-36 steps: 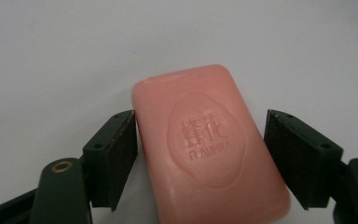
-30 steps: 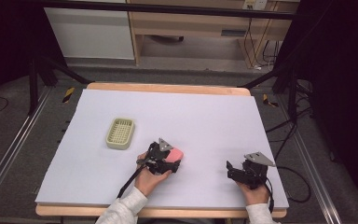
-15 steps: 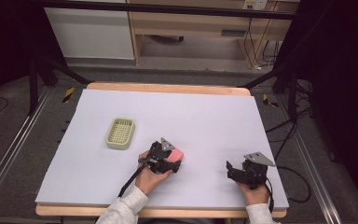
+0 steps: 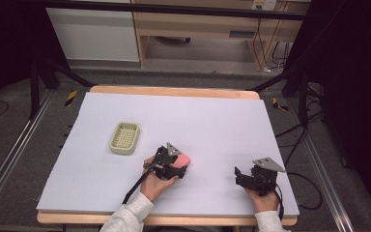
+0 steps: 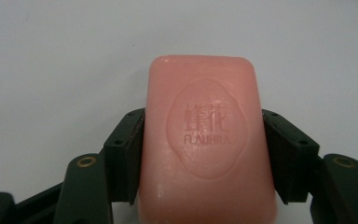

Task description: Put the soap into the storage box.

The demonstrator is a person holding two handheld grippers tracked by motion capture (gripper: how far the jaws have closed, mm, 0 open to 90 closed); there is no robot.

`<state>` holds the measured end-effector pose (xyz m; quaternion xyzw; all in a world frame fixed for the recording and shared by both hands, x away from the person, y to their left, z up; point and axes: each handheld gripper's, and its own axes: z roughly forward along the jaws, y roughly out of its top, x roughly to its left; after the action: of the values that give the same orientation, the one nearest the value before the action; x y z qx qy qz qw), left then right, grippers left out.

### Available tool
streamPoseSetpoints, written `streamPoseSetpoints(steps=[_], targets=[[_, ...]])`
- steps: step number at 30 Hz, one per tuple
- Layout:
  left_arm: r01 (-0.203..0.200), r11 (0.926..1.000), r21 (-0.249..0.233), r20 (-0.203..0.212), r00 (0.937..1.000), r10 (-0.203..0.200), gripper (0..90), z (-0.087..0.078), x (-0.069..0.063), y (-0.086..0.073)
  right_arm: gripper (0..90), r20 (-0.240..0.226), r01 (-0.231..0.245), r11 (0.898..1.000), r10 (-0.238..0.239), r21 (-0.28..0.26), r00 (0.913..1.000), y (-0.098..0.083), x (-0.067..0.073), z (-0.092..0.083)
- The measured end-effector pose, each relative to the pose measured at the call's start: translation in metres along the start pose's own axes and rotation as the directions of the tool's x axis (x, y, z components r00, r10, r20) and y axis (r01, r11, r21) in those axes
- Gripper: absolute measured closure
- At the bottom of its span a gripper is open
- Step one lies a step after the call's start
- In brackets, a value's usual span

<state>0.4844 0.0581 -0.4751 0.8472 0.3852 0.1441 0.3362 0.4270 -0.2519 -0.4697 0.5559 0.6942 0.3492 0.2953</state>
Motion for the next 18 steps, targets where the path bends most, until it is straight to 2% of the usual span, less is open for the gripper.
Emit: streamPoseSetpoints(steps=[5,18], targets=[[0.001,1.0000,0.007,0.004,1.0000,-0.002,36.9,-0.003,0.000,0.000,10.8,0.000,0.000,1.000,0.000,0.000,1.0000,0.000,0.000,0.000],[-0.011,0.9997,-0.021,0.007,0.9999,0.012,37.0,-0.030,0.008,0.007,10.8,0.002,0.002,1.000,-0.002,-0.004,1.0000,0.000,0.000,0.000]])
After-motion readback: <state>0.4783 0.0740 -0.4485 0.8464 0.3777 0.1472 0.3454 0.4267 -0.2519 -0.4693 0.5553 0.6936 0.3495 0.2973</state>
